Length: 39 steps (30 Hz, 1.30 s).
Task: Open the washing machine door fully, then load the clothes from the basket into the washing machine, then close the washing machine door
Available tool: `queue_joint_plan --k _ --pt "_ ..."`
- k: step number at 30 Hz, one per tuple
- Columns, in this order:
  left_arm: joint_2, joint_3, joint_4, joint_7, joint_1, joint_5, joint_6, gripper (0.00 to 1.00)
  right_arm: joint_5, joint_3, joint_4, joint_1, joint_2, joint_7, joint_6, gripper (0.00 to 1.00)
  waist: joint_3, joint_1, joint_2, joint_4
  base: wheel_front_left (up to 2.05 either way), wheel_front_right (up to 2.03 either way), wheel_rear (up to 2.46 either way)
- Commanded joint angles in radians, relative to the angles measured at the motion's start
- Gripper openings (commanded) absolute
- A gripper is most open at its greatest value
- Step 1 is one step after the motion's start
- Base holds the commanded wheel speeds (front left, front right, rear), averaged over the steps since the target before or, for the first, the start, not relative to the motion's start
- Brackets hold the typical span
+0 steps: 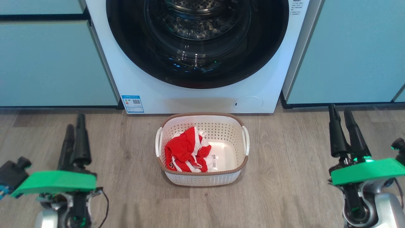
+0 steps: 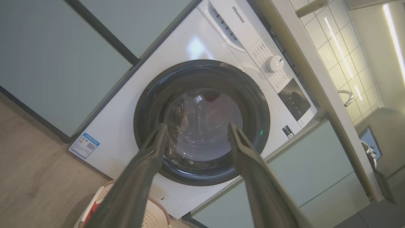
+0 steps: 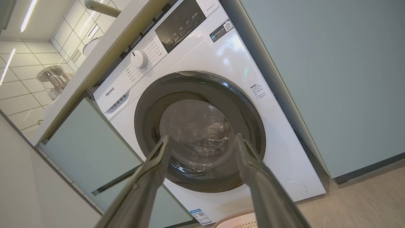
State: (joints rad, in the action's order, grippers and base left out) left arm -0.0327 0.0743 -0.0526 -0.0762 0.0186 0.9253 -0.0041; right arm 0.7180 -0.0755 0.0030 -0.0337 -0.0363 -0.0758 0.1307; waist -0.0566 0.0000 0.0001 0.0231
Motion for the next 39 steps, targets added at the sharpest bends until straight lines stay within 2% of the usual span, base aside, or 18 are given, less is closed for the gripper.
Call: queue_joint_plan --k 1,9,18,30,39 --pt "-0.011 0.013 -0.047 -0.012 0.039 -0.020 0.003 1.00 -0.024 0.016 -0.048 -0.056 -0.011 -0.011 0.000 1.00 0.000 0.0000 -0.0001 0.000 0.00 0.00 0.00" --pt "-0.012 -0.085 -0.106 -0.038 0.036 -0.227 0.040 1.00 -0.189 0.046 -0.068 -0.048 -0.011 -0.037 0.000 1.00 -0.001 0.0000 -0.0001 -0.004 0.00 0.00 0.00" --pt "-0.014 -0.166 -0.096 -0.062 0.027 -0.388 0.074 1.00 -0.313 0.062 -0.039 -0.037 -0.012 -0.061 0.000 1.00 -0.006 0.0000 -0.0001 -0.005 0.00 0.00 0.00" --pt "-0.033 -0.243 0.062 -0.100 -0.001 -0.542 0.104 1.00 -0.329 0.062 0.127 -0.016 -0.012 -0.099 0.000 1.00 -0.025 0.0000 -0.0001 -0.009 0.00 0.00 0.00" --pt "-0.042 -0.277 0.062 -0.126 0.006 -0.668 0.152 1.00 -0.416 0.058 0.182 -0.035 -0.013 -0.126 0.000 1.00 -0.028 0.0000 -0.0001 -0.011 0.00 0.00 0.00"
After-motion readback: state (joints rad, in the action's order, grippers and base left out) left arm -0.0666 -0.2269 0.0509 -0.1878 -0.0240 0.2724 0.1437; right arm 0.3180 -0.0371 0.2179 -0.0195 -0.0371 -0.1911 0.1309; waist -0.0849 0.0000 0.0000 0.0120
